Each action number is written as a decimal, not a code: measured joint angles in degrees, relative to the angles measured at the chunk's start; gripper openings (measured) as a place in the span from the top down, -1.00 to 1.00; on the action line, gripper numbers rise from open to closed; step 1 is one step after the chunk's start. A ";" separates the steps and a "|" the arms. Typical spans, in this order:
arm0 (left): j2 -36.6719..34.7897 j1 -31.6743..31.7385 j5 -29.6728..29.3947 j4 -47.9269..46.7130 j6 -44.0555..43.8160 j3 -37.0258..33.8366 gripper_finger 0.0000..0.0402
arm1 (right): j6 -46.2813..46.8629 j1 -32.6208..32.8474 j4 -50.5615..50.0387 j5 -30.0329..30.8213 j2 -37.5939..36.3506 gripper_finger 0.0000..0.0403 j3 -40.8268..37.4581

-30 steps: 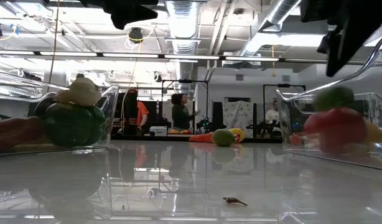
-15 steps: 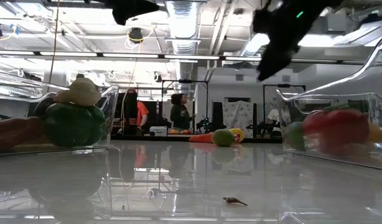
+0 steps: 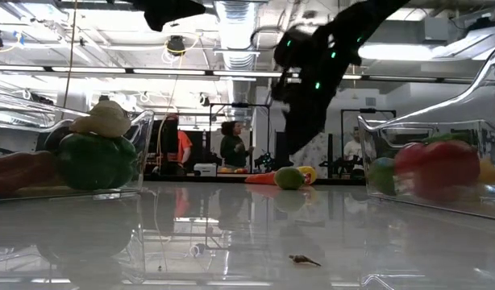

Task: Sort produce into baskets
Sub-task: Put the green lime into the right transparent bin, then put the red apple into the right transparent bin, then put the red chili pepper into the left transparent bin

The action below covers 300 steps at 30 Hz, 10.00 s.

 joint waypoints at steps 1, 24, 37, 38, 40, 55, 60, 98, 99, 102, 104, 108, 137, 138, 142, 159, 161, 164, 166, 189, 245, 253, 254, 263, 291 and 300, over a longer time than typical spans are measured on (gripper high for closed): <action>0.02 -0.30 -0.02 -0.05 0.36 -0.01 -0.26 | -0.09 -0.05 0.31 -0.13 1.16 -0.75 -0.02; 0.02 -0.54 -2.97 0.16 0.81 -0.01 -0.26 | -3.00 0.66 4.56 4.78 6.07 -0.06 -3.61; 0.03 -0.04 -0.41 7.11 6.63 -3.96 -0.26 | 0.20 6.52 -7.78 4.27 -13.75 0.02 -4.80; 0.38 0.36 0.77 11.59 7.02 -5.79 -0.26 | 1.14 7.74 -7.77 4.19 -16.13 0.03 -5.63; 1.27 1.50 1.98 20.28 7.49 -8.78 -0.26 | 3.80 10.64 -7.83 4.20 -21.25 0.03 -7.84; 0.63 3.11 -8.66 20.58 0.14 -8.23 -0.26 | 29.07 37.22 -9.08 13.36 -38.82 -0.01 -21.47; 0.63 2.18 -8.70 13.96 -1.44 -4.78 -0.26 | 35.18 40.15 -11.52 13.69 -39.90 -0.18 -23.50; 0.76 0.22 -7.11 12.64 4.96 -3.97 -0.26 | 1.01 -14.90 -23.07 10.66 -27.02 -0.86 -20.70; 0.76 0.22 -7.11 12.62 5.11 -3.97 -0.26 | 2.39 -15.81 -24.48 12.58 -25.45 -0.90 -19.60; 0.76 0.20 -7.09 13.10 5.67 -3.97 -0.26 | 6.44 -18.69 -29.84 16.80 -20.41 -0.97 -15.66; 0.76 0.20 -7.10 13.21 5.68 -3.97 -0.26 | 7.90 -20.27 -32.34 18.02 -17.39 -0.97 -13.21; 0.76 0.10 -6.93 13.05 5.68 -3.97 -0.26 | 9.57 -22.76 -35.30 20.66 -12.62 -0.94 -10.12; -3.41 -3.25 0.40 12.35 5.18 -3.90 -0.26 | 12.07 -18.32 -48.64 28.28 2.20 -0.51 -6.79; -3.41 -3.25 0.27 12.29 5.19 -3.90 -0.26 | 12.52 -16.18 -48.71 27.79 0.02 -0.52 -6.78; -3.41 -3.23 -0.01 10.94 4.36 -3.92 -0.26 | 17.23 -6.05 -50.22 23.87 -10.32 -0.53 -6.78; -2.89 -3.23 -0.01 13.52 -1.69 -3.94 -0.26 | 59.34 46.22 -42.01 22.41 -35.17 -0.76 -6.75; -2.86 -3.23 -0.01 13.52 -1.97 -3.94 -0.26 | 61.85 49.04 -42.05 22.35 -33.56 -0.85 -6.75; -2.86 -3.23 -0.01 13.52 -2.00 -3.94 -0.26 | 63.61 50.43 -41.88 21.81 -32.11 -0.95 -6.69; -2.86 -3.23 -0.03 13.54 -2.00 -3.94 -0.26 | 63.59 50.17 -42.32 21.76 -31.67 -0.97 -6.00; -2.83 -3.74 -1.45 12.71 -3.15 -4.64 -0.26 | 25.94 19.34 -24.91 16.54 -31.22 -0.87 -4.82; -4.17 -28.58 -24.00 -0.58 -11.85 -6.41 -0.26 | -36.21 -3.32 -19.89 16.14 21.10 -0.44 22.51; -4.17 -28.58 -23.98 -1.60 -10.03 -6.41 -0.26 | -39.87 -4.56 -19.14 17.40 22.78 -0.44 22.49; -4.15 -28.58 -23.98 -1.54 -9.50 -6.41 -0.26 | -40.27 -4.55 -19.12 17.53 22.87 -0.44 22.51; -4.17 -28.18 -25.76 -0.83 -4.50 -6.39 -0.26 | -40.80 -2.97 -18.90 18.85 24.18 -0.26 22.59; -4.17 -27.97 -27.19 -0.23 -2.87 -6.37 -0.26 | -28.60 3.26 -28.35 17.03 14.17 0.17 22.36; -4.17 -27.97 -27.19 -0.02 -5.90 -6.37 -0.26 | -15.74 10.30 -32.61 5.94 2.31 0.17 22.42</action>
